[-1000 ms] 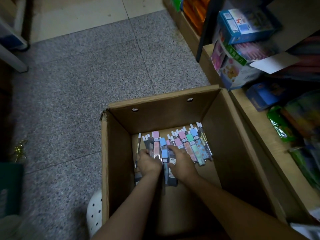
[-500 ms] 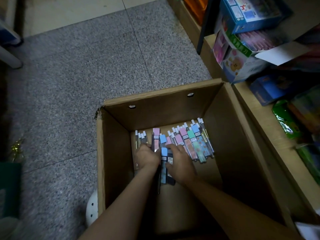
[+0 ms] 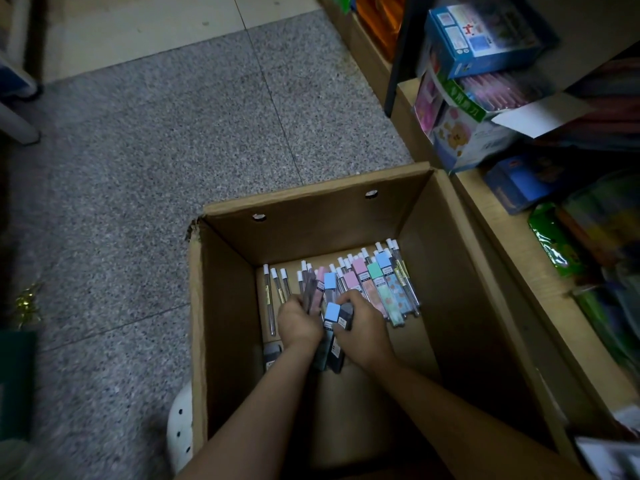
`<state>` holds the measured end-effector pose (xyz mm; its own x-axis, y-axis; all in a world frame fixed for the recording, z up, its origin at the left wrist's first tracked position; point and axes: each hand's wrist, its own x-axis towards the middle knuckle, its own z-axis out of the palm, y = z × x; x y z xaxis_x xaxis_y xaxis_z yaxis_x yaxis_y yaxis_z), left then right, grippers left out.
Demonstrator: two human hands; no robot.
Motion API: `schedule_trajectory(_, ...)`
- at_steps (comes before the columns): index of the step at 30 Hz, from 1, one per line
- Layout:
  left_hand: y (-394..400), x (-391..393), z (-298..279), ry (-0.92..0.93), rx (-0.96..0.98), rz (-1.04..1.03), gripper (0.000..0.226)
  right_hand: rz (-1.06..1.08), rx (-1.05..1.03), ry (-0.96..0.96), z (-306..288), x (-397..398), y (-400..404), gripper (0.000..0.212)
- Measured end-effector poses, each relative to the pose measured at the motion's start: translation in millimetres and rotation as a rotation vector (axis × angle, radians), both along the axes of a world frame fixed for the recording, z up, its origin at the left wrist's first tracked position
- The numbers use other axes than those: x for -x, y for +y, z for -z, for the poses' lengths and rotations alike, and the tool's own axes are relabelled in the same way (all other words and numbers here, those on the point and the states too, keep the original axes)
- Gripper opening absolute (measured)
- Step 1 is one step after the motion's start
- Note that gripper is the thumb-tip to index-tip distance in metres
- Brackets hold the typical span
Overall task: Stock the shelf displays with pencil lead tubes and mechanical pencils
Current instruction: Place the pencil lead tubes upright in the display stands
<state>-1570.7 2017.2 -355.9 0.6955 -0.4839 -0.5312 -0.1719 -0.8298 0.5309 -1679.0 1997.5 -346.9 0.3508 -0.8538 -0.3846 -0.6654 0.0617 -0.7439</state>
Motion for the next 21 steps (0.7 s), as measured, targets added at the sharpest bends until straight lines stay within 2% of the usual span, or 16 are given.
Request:
schedule_trajectory(3,5,-5,-3,0.02,0.001,0.017,0.03,0.008,-0.008,-0.032,-3,3,-2,0.021)
schedule_trajectory(6,13,-5,-9,0.125,0.039,-0.03,0.015,0.023,-0.056,-0.049,-9,10,-3,0.017)
schedule_trajectory(11,25,1,-39,0.463,0.215,-0.217,0.008,0.178,-0.093,-0.06,-25,25,-5,0.032)
schedule_trajectory(13,26,3,-60,0.635,0.286,-0.214,0.01,0.242,-0.127,-0.115,-39,31,-8,0.038)
schedule_trajectory(15,24,6,-82,0.765,0.327,-0.106,0.014,0.283,-0.124,-0.181,-61,37,-13,0.034)
schedule_trajectory(18,14,10,-120,0.833,0.352,0.124,0.021,0.289,0.016,-0.239,-106,46,-26,0.029)
schedule_trajectory(21,-6,9,-172,0.878,0.401,0.327,0.012,0.261,0.17,-0.232,-164,62,-40,0.027)
